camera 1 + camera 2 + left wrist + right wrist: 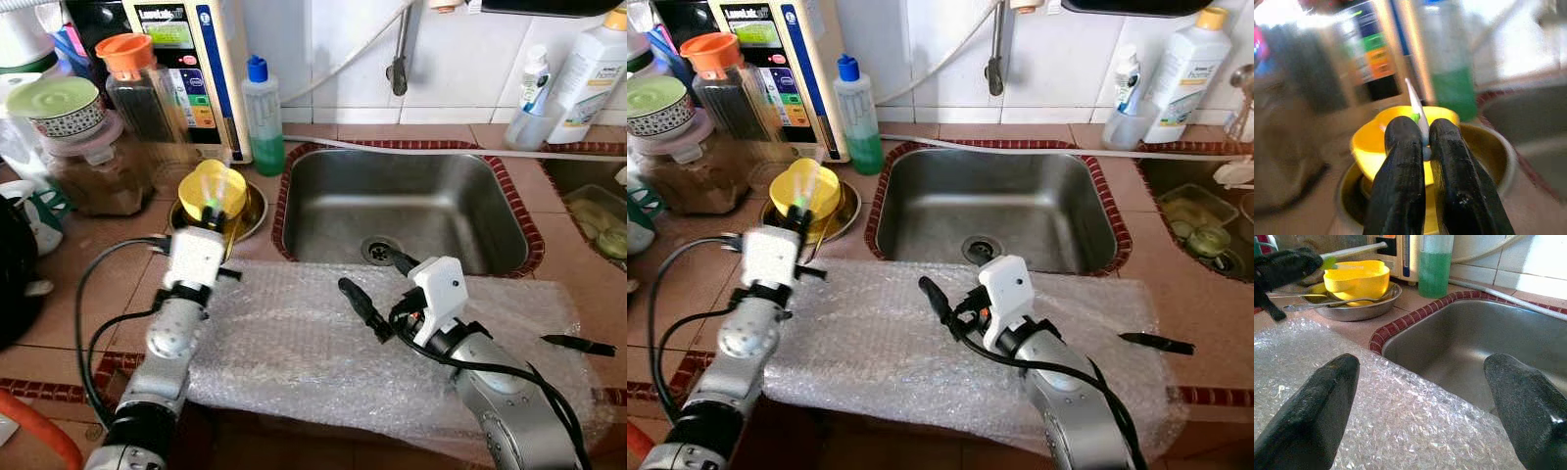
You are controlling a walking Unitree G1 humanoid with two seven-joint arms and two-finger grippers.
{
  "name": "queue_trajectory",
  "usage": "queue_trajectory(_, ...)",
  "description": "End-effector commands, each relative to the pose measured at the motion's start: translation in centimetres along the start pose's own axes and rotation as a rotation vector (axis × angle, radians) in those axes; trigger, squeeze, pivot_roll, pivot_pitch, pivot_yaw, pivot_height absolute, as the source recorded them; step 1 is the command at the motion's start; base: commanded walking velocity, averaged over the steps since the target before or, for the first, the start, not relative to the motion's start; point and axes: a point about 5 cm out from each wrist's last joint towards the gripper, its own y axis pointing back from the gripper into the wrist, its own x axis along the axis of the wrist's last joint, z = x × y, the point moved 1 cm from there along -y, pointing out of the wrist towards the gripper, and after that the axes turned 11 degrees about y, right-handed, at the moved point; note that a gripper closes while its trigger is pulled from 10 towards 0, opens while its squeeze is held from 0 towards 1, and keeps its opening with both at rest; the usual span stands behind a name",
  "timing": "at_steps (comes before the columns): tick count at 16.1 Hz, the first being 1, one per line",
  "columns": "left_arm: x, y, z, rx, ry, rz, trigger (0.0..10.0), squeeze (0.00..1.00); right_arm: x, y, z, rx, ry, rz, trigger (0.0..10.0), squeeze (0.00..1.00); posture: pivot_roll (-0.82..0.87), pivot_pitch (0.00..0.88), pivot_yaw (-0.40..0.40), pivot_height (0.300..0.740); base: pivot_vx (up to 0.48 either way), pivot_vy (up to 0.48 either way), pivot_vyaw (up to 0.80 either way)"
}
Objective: Kitchen organization
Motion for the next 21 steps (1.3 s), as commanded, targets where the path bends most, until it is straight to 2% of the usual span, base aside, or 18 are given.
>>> queue_trajectory(1, 0.1, 0.1, -0.8, 0.049, 0.127, -0.014, 0.0, 0.0, 0.3, -0.1, 0.2, -0.006, 0.008, 0.016, 10.0, 0.0, -0.33, 0.064, 0.078, 0.74, 0.0, 0.0, 0.0)
queue_trajectory(3, 0.9, -0.1, -0.8, 0.069, 0.266, 0.0, 0.0, 0.0, 0.3, -0.3, 0.3, -0.007, 0.008, 0.018, 10.0, 0.0, -0.32, 0.064, 0.077, 0.74, 0.0, 0.0, 0.0)
queue_trajectory(5, 1.5, -0.5, -0.4, 0.048, 0.339, 0.01, 0.0, 0.0, 0.4, -0.5, 0.5, -0.009, 0.006, 0.021, 10.0, 0.0, -0.32, 0.062, 0.077, 0.74, 0.0, 0.0, 0.0)
queue_trajectory(7, 2.3, -0.8, -0.2, 0.045, 0.348, 0.037, 0.0, 0.0, 0.4, -0.6, 0.5, -0.007, 0.006, 0.024, 10.0, 0.0, -0.31, 0.062, 0.078, 0.74, 0.0, 0.0, 0.0)
queue_trajectory(10, 3.1, -0.9, -0.7, 0.05, 0.373, 0.056, 0.0, 0.0, 0.3, -0.6, 0.4, -0.004, 0.004, 0.024, 10.0, 0.0, -0.31, 0.061, 0.079, 0.74, 0.0, 0.0, 0.0)
queue_trajectory(11, 4.0, -1.1, -0.7, 0.045, 0.472, 0.065, 0.0, 0.0, 0.3, -0.7, 0.3, -0.005, -0.001, 0.026, 10.0, 0.0, -0.31, 0.06, 0.079, 0.74, 0.0, 0.0, 0.0)
queue_trajectory(12, 4.1, -1.1, -0.5, 0.03, 0.506, 0.059, 0.0, 0.0, 0.3, -0.7, 0.4, -0.009, -0.004, 0.027, 10.0, 0.0, -0.31, 0.06, 0.079, 0.74, 0.0, 0.0, 0.0)
queue_trajectory(14, 4.1, -1.2, 0.8, -0.038, 0.657, 0.013, 0.0, 0.0, 0.4, -0.9, 0.8, -0.024, -0.015, 0.031, 10.0, 0.0, -0.31, 0.058, 0.081, 0.74, 0.0, 0.0, 0.0)
queue_trajectory(15, 4.1, -1.2, 1.1, -0.053, 0.68, 0.007, 0.0, 0.0, 0.4, -0.9, 0.9, -0.025, -0.016, 0.032, 10.0, 0.0, -0.31, 0.058, 0.081, 0.74, 0.0, 0.0, 0.0)
queue_trajectory(16, 4.1, -1.0, 2.2, -0.111, 0.766, -0.021, 0.0, 0.0, 0.6, -1.1, 1.3, -0.036, -0.018, 0.036, 10.0, 0.0, -0.31, 0.056, 0.082, 0.74, 0.0, 0.0, 0.0)
queue_trajectory(17, 4.2, -0.8, 2.9, -0.161, 0.782, -0.041, 0.0, 0.0, 0.7, -1.2, 1.6, -0.038, 0.0, 0.039, 10.0, 0.0, -0.31, 0.055, 0.084, 0.74, 0.0, 0.0, 0.0)
queue_trajectory(21, 5.0, 0.3, 6.1, -0.403, 0.773, -0.142, 0.0, 0.0, 0.2, -1.1, 4.0, -0.022, 0.223, -0.008, 10.0, 0.0, -0.31, 0.058, 0.083, 0.74, 0.0, 0.0, 0.0)
